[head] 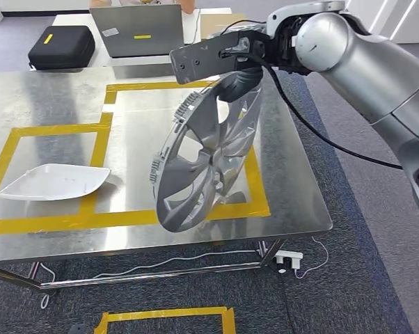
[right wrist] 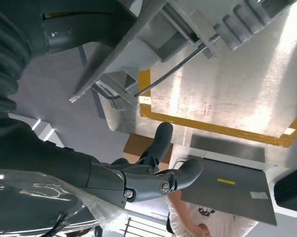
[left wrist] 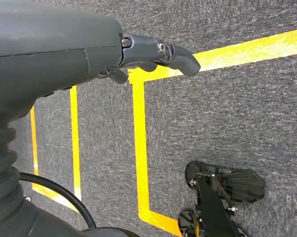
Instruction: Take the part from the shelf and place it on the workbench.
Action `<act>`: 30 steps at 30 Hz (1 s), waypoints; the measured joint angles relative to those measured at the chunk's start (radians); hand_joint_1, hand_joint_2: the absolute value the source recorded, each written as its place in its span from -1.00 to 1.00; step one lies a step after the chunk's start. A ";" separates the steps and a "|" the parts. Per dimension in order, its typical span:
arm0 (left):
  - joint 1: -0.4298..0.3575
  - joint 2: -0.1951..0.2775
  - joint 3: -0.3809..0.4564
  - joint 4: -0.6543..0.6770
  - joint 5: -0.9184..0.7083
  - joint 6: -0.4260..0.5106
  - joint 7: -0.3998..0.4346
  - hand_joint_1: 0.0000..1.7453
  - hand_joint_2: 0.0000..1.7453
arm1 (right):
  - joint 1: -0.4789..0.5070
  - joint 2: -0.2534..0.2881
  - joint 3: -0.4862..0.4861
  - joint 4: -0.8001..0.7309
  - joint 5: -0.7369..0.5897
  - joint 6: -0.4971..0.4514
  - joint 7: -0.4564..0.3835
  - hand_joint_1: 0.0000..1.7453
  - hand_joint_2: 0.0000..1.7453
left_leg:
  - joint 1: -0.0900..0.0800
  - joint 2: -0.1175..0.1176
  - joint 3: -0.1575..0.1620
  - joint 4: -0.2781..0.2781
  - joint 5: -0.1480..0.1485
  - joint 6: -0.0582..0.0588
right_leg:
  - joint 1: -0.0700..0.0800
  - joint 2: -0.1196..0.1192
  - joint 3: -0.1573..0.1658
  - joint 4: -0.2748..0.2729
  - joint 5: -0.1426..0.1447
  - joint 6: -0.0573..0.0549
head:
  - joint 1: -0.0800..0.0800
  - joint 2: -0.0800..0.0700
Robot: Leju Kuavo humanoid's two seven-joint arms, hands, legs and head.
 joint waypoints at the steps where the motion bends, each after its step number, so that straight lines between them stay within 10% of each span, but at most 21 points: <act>1: 0.000 0.000 0.000 0.000 0.000 0.000 0.000 -1.00 1.00 | -0.002 -0.002 0.010 0.000 -0.003 -0.005 0.000 -1.00 1.00 | 0.000 0.000 0.000 0.000 0.000 0.000 | 0.000 0.000 0.000 0.000 0.000 0.000 | 0.000 0.000; 14: 0.000 0.000 0.008 0.000 -0.003 0.000 0.001 -1.00 1.00 | -0.032 -0.031 0.091 0.003 0.003 -0.091 -0.021 -1.00 1.00 | 0.000 0.000 0.000 0.000 0.000 0.000 | 0.000 0.000 0.000 0.000 0.000 0.000 | 0.000 0.000; 22: 0.000 -0.003 0.022 0.000 -0.013 0.005 0.016 -1.00 1.00 | 0.052 -0.037 0.132 0.054 0.329 -0.419 -0.095 -1.00 1.00 | 0.000 0.000 0.001 0.000 0.000 0.000 | 0.000 0.000 0.001 0.000 0.000 0.000 | 0.000 0.000; 30: -0.001 -0.004 0.027 0.000 -0.015 0.008 0.017 -1.00 1.00 | 0.145 -0.041 0.048 0.078 0.505 -0.460 -0.096 -1.00 1.00 | 0.000 0.000 0.001 0.001 0.000 0.000 | 0.000 0.000 0.001 0.000 0.001 0.000 | 0.000 0.000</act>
